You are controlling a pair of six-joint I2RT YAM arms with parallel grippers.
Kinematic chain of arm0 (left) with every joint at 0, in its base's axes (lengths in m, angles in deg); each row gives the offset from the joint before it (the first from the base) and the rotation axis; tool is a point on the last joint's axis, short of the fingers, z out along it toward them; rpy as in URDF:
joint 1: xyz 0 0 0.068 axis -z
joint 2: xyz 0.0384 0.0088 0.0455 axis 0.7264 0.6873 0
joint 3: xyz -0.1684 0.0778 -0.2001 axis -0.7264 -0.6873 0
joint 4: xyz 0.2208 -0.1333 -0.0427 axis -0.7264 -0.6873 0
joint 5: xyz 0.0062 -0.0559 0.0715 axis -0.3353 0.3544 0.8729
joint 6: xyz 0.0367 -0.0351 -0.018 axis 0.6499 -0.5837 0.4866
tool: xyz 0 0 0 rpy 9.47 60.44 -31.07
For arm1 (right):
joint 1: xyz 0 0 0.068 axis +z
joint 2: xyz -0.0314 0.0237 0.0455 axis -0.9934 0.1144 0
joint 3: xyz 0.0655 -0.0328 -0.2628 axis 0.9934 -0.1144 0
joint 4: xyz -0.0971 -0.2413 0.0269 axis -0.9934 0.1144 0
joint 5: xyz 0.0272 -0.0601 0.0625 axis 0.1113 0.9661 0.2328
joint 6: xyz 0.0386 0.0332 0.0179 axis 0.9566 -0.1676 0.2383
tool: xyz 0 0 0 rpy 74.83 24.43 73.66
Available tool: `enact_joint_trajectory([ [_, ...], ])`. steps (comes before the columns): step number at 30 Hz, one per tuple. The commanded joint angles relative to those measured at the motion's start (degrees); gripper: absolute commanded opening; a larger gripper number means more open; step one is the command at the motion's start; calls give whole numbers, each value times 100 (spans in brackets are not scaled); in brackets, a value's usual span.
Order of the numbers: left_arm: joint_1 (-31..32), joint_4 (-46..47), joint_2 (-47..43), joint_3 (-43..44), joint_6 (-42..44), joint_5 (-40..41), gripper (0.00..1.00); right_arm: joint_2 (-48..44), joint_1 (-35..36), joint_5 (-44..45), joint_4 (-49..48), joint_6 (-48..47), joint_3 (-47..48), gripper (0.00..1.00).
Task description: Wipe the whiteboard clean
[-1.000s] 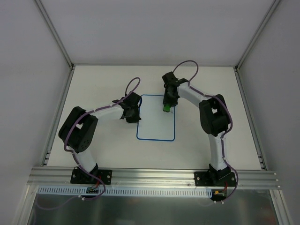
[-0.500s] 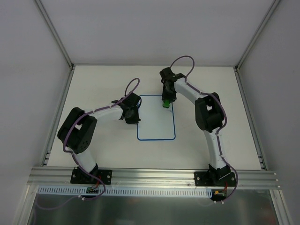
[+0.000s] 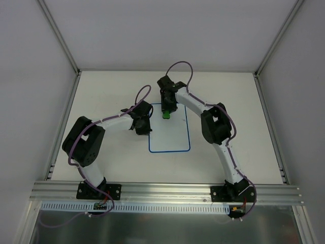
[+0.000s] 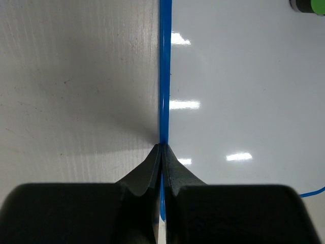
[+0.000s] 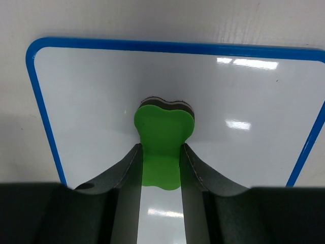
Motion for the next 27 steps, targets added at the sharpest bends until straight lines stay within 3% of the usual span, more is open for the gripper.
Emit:
enact_joint_trajectory([
  [1, 1, -362, -32, -181, -130, 79, 0, -175, -323, 31, 424, 34, -521, 0],
  [7, -8, -353, 21, -111, -227, 44, 0, -958, -833, 190, 74, -62, -1934, 0],
  [15, -8, -362, 38, -67, -376, 44, 0, -1968, -869, -206, -419, -28, -3650, 0],
  [21, -8, -353, 73, -6, -482, -35, 0, -2532, -519, -163, -552, -10, -4678, 0],
  [27, -8, -326, 117, 82, -561, -114, 0, -2726, 53, -584, -552, 201, -4873, 0],
])
